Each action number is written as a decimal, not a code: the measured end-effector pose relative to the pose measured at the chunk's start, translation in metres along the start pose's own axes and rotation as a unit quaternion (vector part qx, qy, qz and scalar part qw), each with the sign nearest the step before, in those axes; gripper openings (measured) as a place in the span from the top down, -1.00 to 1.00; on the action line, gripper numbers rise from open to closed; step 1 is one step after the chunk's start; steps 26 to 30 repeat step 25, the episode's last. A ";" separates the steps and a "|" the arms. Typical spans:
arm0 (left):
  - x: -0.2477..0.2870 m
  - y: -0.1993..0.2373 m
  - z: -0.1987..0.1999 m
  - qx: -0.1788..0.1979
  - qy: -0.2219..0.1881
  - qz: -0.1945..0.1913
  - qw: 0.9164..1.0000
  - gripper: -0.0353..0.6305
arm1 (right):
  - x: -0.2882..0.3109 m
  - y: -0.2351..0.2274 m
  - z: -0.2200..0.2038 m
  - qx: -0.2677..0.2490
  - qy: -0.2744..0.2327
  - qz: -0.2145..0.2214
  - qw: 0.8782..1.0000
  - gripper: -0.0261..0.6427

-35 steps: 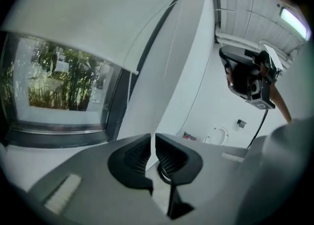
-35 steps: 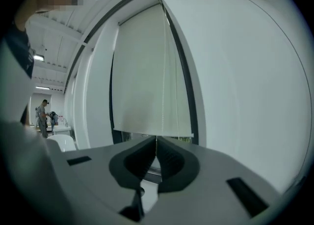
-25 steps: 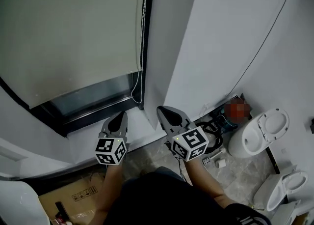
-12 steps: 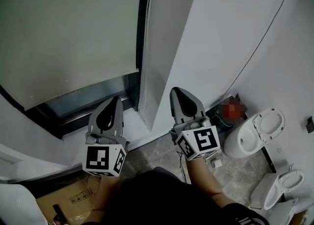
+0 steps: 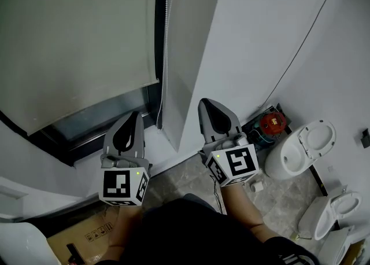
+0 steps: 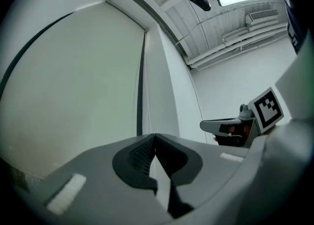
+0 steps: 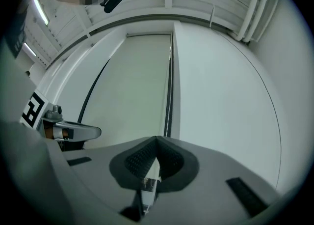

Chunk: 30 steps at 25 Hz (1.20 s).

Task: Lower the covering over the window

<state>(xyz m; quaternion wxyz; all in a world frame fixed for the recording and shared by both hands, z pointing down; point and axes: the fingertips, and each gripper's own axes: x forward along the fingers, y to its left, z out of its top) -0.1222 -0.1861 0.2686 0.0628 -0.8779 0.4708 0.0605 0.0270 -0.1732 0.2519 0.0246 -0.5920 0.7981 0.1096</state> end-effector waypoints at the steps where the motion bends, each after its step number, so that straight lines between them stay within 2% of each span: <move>1: 0.000 0.000 -0.001 0.000 0.001 -0.001 1.000 0.86 | 0.001 0.003 0.000 -0.003 0.001 0.004 1.000 0.89; 15: -0.004 0.001 -0.003 0.000 0.001 -0.009 1.000 0.86 | 0.006 0.015 -0.006 0.005 0.006 0.022 1.000 0.89; 30: -0.001 -0.001 -0.004 -0.001 0.000 -0.015 1.000 0.86 | 0.006 0.015 -0.010 0.002 0.013 0.020 1.000 0.89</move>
